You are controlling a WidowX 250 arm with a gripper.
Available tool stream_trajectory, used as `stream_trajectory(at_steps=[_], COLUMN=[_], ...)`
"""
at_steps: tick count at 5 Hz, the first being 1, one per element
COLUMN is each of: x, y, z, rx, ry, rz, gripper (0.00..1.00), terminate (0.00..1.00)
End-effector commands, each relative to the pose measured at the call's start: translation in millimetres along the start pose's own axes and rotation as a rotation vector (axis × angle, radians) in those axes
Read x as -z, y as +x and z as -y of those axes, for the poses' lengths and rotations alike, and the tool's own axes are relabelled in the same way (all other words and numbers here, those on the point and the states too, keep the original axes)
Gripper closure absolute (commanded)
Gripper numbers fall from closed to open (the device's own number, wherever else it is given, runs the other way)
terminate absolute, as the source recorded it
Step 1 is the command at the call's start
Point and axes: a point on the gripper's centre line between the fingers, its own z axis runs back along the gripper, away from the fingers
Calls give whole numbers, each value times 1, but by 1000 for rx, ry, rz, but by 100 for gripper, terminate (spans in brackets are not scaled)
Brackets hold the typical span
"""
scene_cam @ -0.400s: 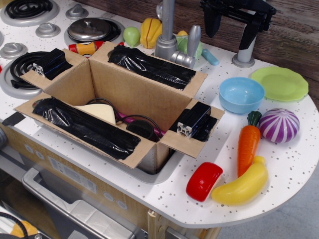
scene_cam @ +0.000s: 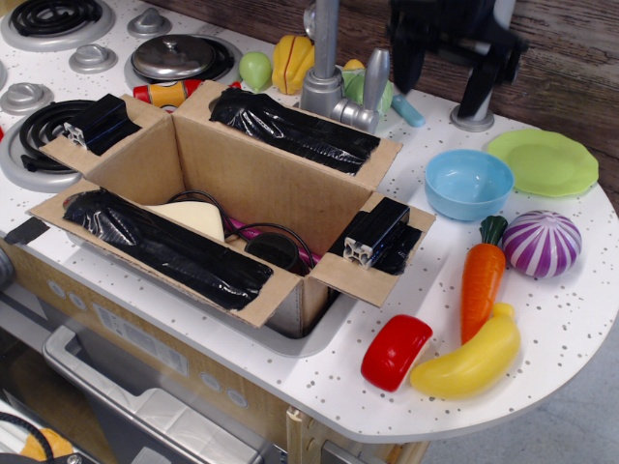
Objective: Pick up bowl and put in small4fbox
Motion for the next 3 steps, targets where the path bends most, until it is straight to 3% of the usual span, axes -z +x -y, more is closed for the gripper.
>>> stream_trajectory(at_steps=[1,3], x=[14,43], y=[19,27], z=[7,3], rx=[-26,-15], ry=[-50,-22], rz=[94,76], gripper=[0,0], terminate=[0,0])
